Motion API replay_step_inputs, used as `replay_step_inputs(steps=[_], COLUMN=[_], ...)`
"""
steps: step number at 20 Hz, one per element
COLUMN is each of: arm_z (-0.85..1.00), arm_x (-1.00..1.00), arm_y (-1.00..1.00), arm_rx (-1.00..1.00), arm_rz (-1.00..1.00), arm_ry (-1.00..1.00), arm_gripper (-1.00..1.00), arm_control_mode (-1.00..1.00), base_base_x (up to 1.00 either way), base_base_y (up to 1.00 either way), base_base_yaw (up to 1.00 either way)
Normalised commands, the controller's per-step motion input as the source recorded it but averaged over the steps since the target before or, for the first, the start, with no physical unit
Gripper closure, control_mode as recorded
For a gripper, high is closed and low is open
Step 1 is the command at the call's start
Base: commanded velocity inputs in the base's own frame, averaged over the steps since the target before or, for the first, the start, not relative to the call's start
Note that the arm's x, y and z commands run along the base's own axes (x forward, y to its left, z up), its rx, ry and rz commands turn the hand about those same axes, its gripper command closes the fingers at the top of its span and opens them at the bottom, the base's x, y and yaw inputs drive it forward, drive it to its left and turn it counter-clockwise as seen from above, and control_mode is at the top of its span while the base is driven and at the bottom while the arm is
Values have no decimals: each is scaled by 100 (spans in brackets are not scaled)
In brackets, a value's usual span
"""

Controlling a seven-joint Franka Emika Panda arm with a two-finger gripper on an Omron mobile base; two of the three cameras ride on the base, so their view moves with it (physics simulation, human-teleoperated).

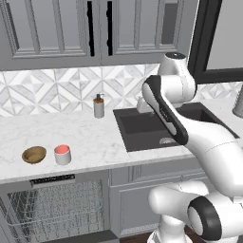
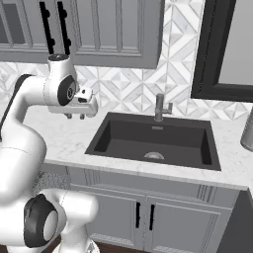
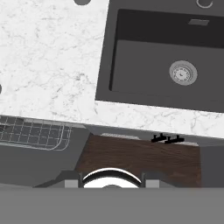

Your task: Pick up the cup and bowl from the counter, place them in the dishwasher, and close the dishwasher door.

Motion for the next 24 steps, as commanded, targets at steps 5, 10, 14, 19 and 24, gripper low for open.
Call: replay_step_inputs(steps=[5, 10, 14, 19, 24], arm_z=[0, -1, -34, -28, -7], arm_x=[0, 0, 50, 32, 39], arm_y=[33, 15, 100, 68, 11], arm_rx=[0, 0, 0, 0, -1], arm_rz=[0, 0, -4, 5, 1], arm_ry=[0, 0, 5, 10, 6], arm_gripper=[-100, -100, -100, -100, -100], arm_control_mode=[-100, -100, -100, -100, -100], base_base_x=[0, 0, 0, 0, 0], base_base_y=[0, 0, 0, 0, 0], base_base_yaw=[0, 0, 0, 0, 0])
